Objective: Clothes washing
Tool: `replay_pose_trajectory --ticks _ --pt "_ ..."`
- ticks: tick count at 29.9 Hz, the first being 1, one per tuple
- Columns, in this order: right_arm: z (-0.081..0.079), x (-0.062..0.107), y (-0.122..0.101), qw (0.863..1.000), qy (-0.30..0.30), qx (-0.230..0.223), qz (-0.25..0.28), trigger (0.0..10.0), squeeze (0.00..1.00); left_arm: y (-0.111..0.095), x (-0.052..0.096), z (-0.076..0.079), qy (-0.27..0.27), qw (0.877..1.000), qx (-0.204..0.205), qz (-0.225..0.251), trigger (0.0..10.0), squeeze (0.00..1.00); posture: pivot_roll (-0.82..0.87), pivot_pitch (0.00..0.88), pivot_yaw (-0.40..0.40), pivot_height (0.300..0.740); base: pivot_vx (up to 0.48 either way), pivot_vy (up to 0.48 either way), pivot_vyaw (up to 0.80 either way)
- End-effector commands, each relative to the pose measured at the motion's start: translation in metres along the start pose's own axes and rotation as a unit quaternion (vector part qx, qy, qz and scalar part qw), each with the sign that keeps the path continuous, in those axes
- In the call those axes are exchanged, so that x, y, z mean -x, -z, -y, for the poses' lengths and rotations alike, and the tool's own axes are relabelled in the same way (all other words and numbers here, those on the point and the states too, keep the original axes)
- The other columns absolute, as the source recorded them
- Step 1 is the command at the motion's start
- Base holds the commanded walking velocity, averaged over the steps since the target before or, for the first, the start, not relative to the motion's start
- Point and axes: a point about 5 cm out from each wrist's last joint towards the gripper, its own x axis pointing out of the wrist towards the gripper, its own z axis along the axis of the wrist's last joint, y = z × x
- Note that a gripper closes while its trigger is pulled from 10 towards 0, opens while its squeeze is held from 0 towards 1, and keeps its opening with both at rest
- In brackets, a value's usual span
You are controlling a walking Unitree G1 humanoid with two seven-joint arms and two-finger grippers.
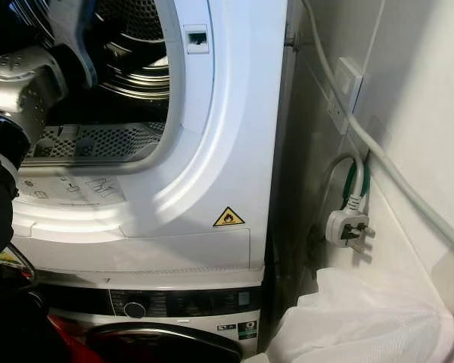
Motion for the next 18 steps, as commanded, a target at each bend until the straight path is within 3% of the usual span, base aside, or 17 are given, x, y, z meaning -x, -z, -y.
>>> replay_pose_trajectory --ticks 1,2,3,4,5,7,11,13,14,15,18 --pt "-0.004 -0.001 -0.002 1.0 -0.003 -0.001 0.002 10.0 0.0 -0.006 0.0 0.002 0.016 0.999 -0.046 0.011 10.0 1.0 0.04 0.0 0.105 0.74 0.0 0.0 0.0" --pt "-0.004 -0.001 -0.002 1.0 -0.003 -0.002 0.002 10.0 0.0 -0.001 -0.001 0.007 0.024 0.995 -0.096 0.005 10.0 0.79 0.04 0.0 0.105 0.74 0.0 0.0 0.0" --pt "-0.004 -0.001 -0.002 1.0 -0.002 -0.003 0.002 10.0 0.0 0.002 -0.001 0.01 0.031 0.991 -0.128 0.003 10.0 0.26 0.04 0.0 0.105 0.74 0.0 0.0 0.0" --pt "-0.004 -0.001 -0.002 1.0 -0.002 -0.003 0.002 10.0 0.0 0.002 -0.001 0.01 0.031 0.991 -0.128 0.003 10.0 0.26 0.04 0.0 0.105 0.74 0.0 0.0 0.0" --pt "-0.004 -0.001 -0.002 1.0 -0.002 -0.004 0.003 10.0 0.0 0.007 -0.001 0.016 0.044 0.986 -0.159 0.003 10.0 0.0 0.04 0.0 0.104 0.74 0.0 0.0 0.0" --pt "-0.005 -0.001 -0.002 1.0 -0.001 -0.007 0.004 10.0 0.0 0.015 -0.001 0.026 0.049 0.979 -0.194 0.024 10.0 0.0 0.04 0.0 0.107 0.74 0.0 0.0 0.0" --pt "-0.005 -0.001 -0.002 1.0 0.0 -0.009 0.005 10.0 0.0 0.018 0.001 0.028 0.038 0.977 -0.208 0.037 10.0 0.0 0.04 0.0 0.108 0.74 0.0 0.0 0.0" --pt "-0.005 -0.001 -0.002 1.0 0.001 -0.011 0.006 10.0 0.0 0.024 0.006 0.031 -0.014 0.969 -0.237 0.068 10.0 0.0 0.04 0.0 0.11 0.74 0.0 0.0 0.0" --pt "-0.005 -0.001 -0.002 1.0 0.001 -0.011 0.006 10.0 0.0 0.024 0.006 0.031 -0.014 0.969 -0.237 0.068 10.0 0.0 0.04 0.0 0.11 0.74 0.0 0.0 0.0" --pt "-0.005 -0.001 -0.002 1.0 0.001 -0.013 0.007 10.0 0.0 0.025 0.015 0.039 -0.055 0.955 -0.267 0.117 10.0 0.0 0.05 0.0 0.108 0.74 0.0 0.0 0.0" --pt "-0.004 -0.001 -0.002 1.0 0.002 -0.013 0.008 10.0 0.0 0.019 0.023 0.051 -0.082 0.941 -0.28 0.171 10.0 0.0 0.05 0.0 0.105 0.74 0.0 0.0 0.0"
